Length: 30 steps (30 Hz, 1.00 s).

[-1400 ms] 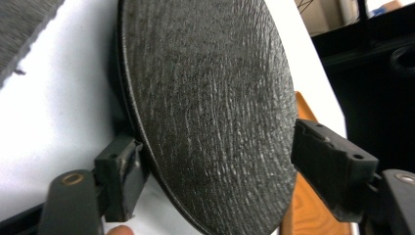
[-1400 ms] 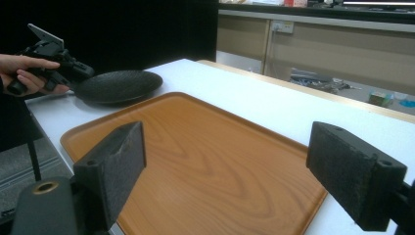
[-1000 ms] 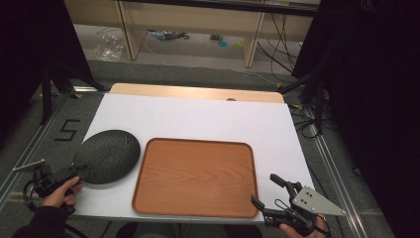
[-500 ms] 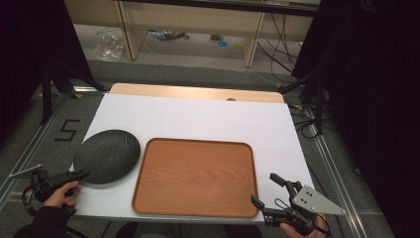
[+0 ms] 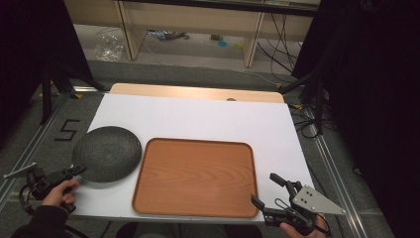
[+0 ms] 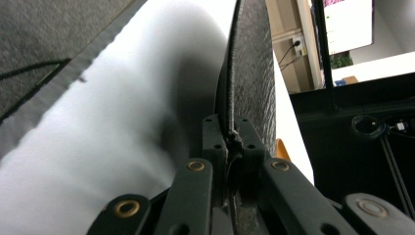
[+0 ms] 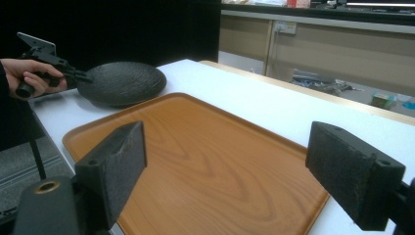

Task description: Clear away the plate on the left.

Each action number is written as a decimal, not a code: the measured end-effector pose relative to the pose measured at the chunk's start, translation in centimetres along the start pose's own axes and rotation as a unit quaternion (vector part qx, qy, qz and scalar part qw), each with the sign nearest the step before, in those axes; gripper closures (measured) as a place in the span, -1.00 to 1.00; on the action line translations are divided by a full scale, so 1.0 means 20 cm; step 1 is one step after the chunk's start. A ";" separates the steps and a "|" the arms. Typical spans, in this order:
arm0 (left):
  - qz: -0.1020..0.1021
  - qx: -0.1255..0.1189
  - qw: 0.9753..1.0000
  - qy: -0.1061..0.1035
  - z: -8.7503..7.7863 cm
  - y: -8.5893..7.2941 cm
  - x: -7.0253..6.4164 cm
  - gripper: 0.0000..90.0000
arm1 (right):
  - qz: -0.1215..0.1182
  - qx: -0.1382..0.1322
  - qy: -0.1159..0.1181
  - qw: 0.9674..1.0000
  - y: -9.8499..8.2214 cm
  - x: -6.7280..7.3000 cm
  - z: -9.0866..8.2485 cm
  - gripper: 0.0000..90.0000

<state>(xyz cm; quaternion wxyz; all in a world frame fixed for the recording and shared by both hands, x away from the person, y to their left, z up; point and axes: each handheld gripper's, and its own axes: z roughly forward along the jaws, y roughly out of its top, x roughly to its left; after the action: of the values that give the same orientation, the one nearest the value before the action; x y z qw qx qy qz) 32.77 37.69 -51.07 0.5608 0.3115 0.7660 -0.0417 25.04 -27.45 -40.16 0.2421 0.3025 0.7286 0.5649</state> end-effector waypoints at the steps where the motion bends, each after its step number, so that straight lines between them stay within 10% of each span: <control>1: 0.003 0.000 1.000 0.001 0.00 0.00 -0.01 0.92 | 0.000 0.003 -0.001 1.000 0.00 0.00 0.00 -0.63; 30: -0.012 -0.025 1.000 0.009 -0.04 0.03 -0.02 0.92 | 0.002 -0.001 -0.003 1.000 0.00 0.00 0.00 -0.62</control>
<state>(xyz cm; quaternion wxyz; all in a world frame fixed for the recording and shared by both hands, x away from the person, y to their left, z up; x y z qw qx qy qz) 32.44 38.24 -50.23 0.5605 0.2885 0.7758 -0.0269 25.10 -27.50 -40.17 0.2436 0.3058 0.7262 0.5654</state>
